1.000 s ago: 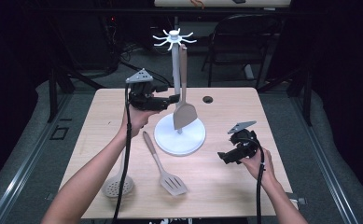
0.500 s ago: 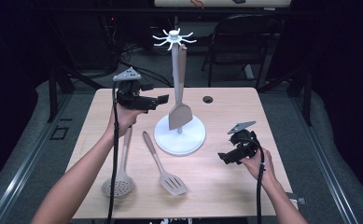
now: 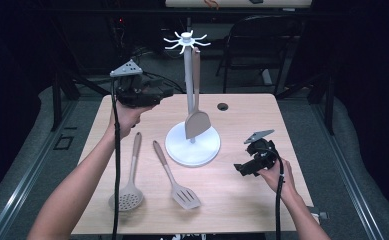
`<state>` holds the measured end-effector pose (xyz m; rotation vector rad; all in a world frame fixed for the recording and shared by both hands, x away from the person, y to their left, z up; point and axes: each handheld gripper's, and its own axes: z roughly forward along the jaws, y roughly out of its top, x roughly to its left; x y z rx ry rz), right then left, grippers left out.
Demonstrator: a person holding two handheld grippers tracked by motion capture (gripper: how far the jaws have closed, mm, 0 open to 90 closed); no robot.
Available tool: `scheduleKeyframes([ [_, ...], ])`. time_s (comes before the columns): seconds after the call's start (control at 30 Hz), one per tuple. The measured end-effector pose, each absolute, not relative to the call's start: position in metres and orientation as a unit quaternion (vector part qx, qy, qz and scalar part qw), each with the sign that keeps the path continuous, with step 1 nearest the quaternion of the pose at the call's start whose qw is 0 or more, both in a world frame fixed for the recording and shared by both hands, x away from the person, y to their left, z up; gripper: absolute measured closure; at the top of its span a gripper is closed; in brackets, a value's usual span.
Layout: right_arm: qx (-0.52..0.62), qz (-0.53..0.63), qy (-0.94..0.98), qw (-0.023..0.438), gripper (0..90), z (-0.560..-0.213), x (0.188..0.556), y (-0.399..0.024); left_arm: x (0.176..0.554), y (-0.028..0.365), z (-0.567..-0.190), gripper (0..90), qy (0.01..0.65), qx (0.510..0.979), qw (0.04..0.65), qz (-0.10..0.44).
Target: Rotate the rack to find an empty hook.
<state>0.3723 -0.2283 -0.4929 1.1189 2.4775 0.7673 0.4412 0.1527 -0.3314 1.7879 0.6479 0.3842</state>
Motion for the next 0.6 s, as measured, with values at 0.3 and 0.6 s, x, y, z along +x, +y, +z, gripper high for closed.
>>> scheduleKeyframes([
  [0.3, 0.389, 0.268, 0.867, 0.156, 0.9, -0.493, 0.372, -0.229, 0.441, 0.155, -0.316, 90.0, 0.26, 0.744, 0.588, 0.183],
  [0.6, 0.39, 0.268, 0.867, 0.159, 1.0, -0.493, 0.371, -0.228, 0.44, 0.151, -0.294, 90.0, 0.243, 0.729, 0.608, 0.2],
])
